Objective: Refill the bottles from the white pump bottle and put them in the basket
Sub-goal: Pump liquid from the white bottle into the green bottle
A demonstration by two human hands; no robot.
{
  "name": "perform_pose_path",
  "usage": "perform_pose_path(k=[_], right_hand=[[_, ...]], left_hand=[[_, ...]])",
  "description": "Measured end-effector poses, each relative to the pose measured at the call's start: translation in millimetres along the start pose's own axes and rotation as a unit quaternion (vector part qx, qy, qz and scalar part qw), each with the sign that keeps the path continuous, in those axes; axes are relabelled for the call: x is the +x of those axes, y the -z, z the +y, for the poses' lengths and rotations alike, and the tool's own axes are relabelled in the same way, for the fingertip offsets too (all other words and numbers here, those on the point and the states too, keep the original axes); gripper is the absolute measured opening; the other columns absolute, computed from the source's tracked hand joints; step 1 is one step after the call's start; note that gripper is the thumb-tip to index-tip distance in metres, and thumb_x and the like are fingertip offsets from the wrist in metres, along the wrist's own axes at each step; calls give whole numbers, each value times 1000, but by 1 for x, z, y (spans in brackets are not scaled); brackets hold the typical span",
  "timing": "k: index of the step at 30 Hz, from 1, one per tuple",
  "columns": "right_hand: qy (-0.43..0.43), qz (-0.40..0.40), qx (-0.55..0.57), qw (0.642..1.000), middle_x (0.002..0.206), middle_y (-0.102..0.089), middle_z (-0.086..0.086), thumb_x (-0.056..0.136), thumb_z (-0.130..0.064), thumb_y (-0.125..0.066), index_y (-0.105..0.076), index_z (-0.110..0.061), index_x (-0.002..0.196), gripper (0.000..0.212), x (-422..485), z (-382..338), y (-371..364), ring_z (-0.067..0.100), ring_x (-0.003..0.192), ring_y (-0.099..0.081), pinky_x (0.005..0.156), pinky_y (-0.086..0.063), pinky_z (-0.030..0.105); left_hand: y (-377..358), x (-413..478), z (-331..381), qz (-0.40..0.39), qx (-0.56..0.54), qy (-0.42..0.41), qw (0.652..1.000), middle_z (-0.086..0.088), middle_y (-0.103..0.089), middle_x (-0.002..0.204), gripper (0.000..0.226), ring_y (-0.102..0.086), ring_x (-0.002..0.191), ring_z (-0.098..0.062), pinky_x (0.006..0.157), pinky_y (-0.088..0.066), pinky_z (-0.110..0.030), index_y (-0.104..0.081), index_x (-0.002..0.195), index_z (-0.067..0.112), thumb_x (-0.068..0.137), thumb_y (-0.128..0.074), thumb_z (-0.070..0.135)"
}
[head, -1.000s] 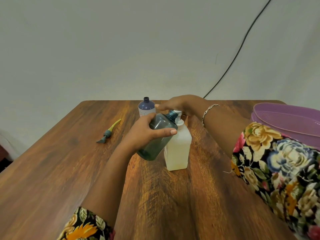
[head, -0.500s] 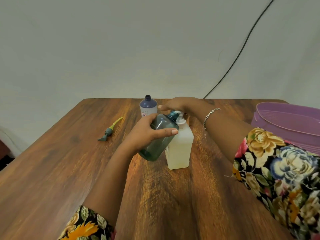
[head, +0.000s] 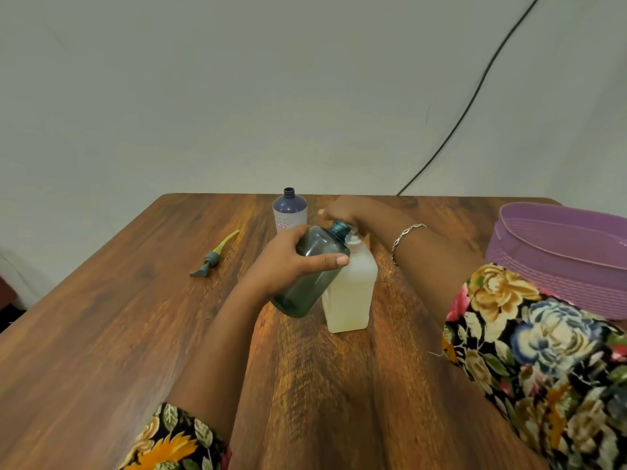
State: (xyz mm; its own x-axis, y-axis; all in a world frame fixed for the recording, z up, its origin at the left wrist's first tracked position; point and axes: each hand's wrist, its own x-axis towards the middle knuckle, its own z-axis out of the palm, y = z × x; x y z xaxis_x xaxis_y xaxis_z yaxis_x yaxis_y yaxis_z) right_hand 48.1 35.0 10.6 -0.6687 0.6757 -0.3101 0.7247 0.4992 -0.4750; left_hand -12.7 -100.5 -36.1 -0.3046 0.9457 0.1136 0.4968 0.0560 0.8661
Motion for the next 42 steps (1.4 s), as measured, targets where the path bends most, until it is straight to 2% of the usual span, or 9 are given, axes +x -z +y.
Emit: perform_pose_path(k=[3, 7, 13, 18, 22, 26, 32, 38, 42], right_hand=[[-15, -21, 75, 997, 86, -53, 11, 100, -34, -37, -47, -8, 110, 30, -3, 1, 3, 19, 69, -50, 58, -42, 27], [-29, -51, 157, 986, 117, -56, 19, 95, -55, -37, -47, -2, 122, 61, -3, 4, 13, 32, 101, -55, 87, -46, 39], [5, -2, 88, 996, 113, -57, 17, 100, -43, -32, -46, -4, 125, 49, -3, -1, 6, 26, 87, -53, 75, -45, 34], [1, 40, 3, 999, 121, -58, 22, 102, -37, -30, -51, 4, 123, 50, -5, -2, 0, 32, 101, -59, 89, -46, 36], [0, 0, 88, 996, 123, -54, 20, 100, -43, -32, -49, -2, 122, 50, -16, -2, 5, 28, 91, -58, 70, -44, 31], [-7, -29, 151, 988, 131, -49, 21, 98, -52, -23, -39, 1, 135, 66, -23, -3, 21, 37, 115, -51, 81, -42, 42], [-20, -6, 94, 995, 99, -57, 19, 102, -39, -29, -48, 0, 120, 47, -19, -8, 12, 27, 81, -57, 64, -45, 31], [-29, 25, -88, 995, 106, -61, 14, 99, -25, -42, -59, -1, 113, 32, 1, -1, 1, 24, 88, -55, 78, -41, 32], [-17, 22, -5, 1000, 88, -54, 12, 100, -33, -39, -54, -1, 116, 38, -1, -4, 4, 22, 70, -52, 79, -44, 35]], left_hand=[[-1, -2, 1, 2, -10, -3, 1000, 6, -61, 102, 80, -60, 94, -14, 80, -53, -30, -54, 108, 24, 43, -61, 69], [2, 0, 7, 15, -6, -16, 1000, 3, -63, 100, 78, -61, 91, -15, 78, -54, -32, -57, 104, 22, 43, -61, 69], [3, 1, 4, 18, 2, -17, 1000, 8, -61, 97, 72, -60, 88, -11, 72, -49, -23, -54, 101, 27, 44, -61, 70], [0, 2, -2, 17, 4, -4, 1000, 9, -60, 100, 78, -59, 91, -11, 73, -49, -22, -52, 111, 23, 48, -65, 66], [-1, -1, 2, 19, 0, -2, 1000, 10, -59, 97, 69, -58, 88, -10, 68, -45, -19, -52, 106, 25, 50, -66, 64], [2, 1, 10, 32, -5, -8, 999, 10, -61, 96, 59, -58, 87, -8, 71, -48, -22, -53, 97, 30, 50, -68, 62], [2, 0, 11, 41, 19, -14, 999, 11, -56, 92, 54, -55, 83, -7, 66, -43, -17, -50, 101, 24, 62, -71, 54], [-2, 0, 1, 17, 31, 8, 999, 3, -56, 110, 64, -56, 97, -14, 74, -47, -18, -49, 122, 18, 69, -69, 48], [2, -1, 5, 18, 15, 4, 1000, 13, -55, 97, 59, -55, 87, -7, 68, -44, -18, -48, 106, 26, 58, -65, 55]])
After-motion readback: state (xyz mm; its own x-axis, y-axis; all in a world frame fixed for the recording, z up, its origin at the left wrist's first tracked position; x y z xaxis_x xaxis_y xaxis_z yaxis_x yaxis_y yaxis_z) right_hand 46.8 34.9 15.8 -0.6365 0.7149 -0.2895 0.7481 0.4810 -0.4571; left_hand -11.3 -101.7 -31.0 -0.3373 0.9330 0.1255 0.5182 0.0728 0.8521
